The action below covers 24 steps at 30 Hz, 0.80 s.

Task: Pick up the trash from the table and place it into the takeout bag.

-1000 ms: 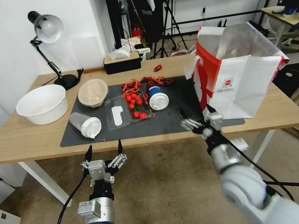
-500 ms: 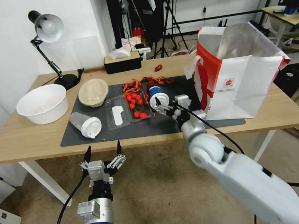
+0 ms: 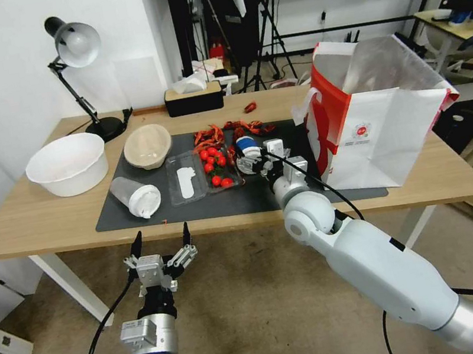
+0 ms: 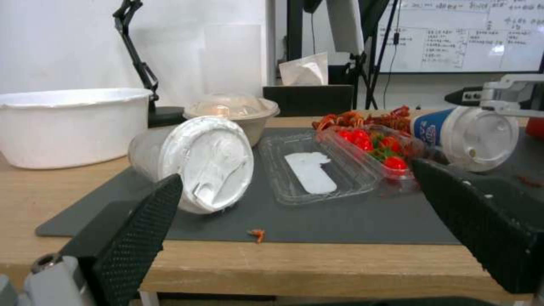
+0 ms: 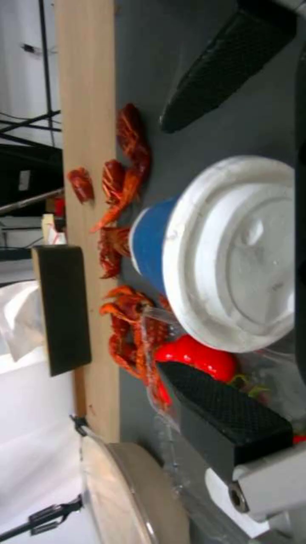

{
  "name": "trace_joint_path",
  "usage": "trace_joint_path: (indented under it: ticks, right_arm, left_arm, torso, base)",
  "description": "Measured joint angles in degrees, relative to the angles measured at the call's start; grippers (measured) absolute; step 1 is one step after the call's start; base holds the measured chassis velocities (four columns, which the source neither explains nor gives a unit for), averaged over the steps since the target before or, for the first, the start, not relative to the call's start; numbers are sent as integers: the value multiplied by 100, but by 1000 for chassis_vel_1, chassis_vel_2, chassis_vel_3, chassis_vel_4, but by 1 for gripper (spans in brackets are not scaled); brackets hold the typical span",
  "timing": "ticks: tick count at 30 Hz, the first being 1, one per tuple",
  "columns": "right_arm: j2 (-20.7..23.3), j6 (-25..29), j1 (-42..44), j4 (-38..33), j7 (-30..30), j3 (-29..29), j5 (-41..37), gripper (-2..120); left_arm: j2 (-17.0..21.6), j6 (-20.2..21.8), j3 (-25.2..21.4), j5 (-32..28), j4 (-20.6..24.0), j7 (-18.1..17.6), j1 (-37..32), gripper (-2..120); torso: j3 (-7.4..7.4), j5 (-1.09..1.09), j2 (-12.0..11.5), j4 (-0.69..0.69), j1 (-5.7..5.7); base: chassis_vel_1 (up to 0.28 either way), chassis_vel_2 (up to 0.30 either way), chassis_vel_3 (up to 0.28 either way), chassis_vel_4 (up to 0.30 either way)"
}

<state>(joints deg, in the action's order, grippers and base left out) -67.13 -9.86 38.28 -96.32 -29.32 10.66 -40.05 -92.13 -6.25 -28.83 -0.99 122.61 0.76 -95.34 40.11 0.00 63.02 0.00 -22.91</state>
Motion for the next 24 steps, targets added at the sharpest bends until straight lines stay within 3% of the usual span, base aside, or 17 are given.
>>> trace_joint_path:
  ticks: [13,19,24]
  right_arm:
    - [-202,-853,-210,161,-511,164,-325,97]
    - [-240,-906,-212,199,-555,164,-321,78]
    - [-234,-905,-204,200,-555,159,-320,70]
  left_arm:
    - [0,-43,-11,-16,-52,-13,12,100]
    - [0,-57,-16,-22,-81,-21,28,100]
    - [0,-59,-15,-22,-91,-22,30,100]
  torso:
    - [0,0,1,0,0]
    - [-1,-1,1,0,0]
    - [-1,0,1,1,0]
  base:
    - [0,0,0,0]
    - [0,0,0,0]
    - [0,0,0,0]
